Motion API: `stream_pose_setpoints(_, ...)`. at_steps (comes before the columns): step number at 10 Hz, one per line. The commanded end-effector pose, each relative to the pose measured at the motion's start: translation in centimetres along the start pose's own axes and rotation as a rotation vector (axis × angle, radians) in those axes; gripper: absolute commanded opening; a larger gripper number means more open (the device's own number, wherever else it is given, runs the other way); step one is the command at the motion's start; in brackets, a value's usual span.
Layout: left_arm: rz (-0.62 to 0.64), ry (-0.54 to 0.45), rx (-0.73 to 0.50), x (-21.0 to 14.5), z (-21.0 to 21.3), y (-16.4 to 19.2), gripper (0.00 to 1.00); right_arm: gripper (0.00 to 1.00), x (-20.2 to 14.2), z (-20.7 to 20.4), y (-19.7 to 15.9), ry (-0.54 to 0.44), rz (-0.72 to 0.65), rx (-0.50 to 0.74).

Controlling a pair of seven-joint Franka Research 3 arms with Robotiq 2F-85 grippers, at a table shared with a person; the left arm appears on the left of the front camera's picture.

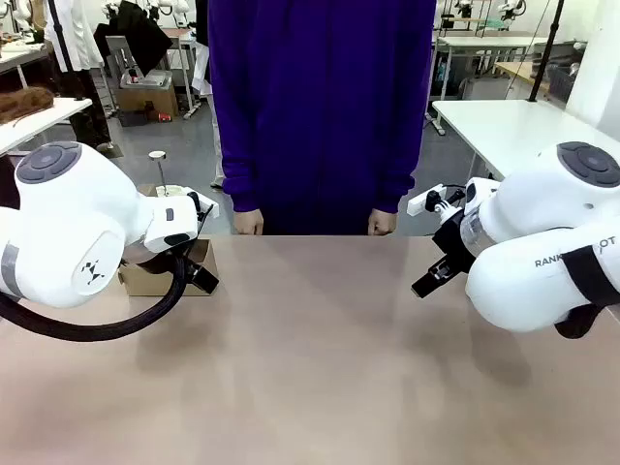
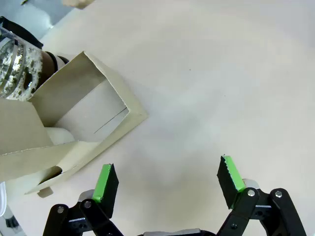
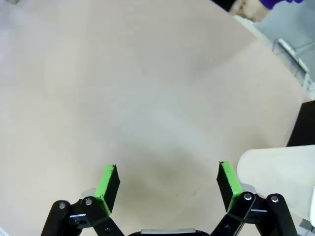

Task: Pour a drink into a cup and package it in a carrier.
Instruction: Pick up the 600 ml Paper Cup and place it in the middle top area of the table.

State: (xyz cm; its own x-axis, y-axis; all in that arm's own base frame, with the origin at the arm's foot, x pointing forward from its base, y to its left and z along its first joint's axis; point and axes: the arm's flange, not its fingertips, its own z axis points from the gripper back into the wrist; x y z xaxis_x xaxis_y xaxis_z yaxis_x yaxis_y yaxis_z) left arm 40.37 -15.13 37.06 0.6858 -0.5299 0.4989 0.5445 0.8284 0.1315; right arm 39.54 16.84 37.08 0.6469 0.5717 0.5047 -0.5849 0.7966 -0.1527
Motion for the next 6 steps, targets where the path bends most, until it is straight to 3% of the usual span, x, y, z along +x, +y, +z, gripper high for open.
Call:
stream_pose_setpoints(1, 0.0, 0.0, 0.0, 0.0, 0.0, 0.0, 1.0, 1.0, 0.0, 0.0, 0.0, 0.0, 0.0, 0.0)
stream_pose_setpoints(6, 0.0, 0.0, 0.0, 0.0, 0.0, 0.0, 1.0, 1.0, 0.0, 0.0, 0.0, 0.0, 0.0, 0.0)
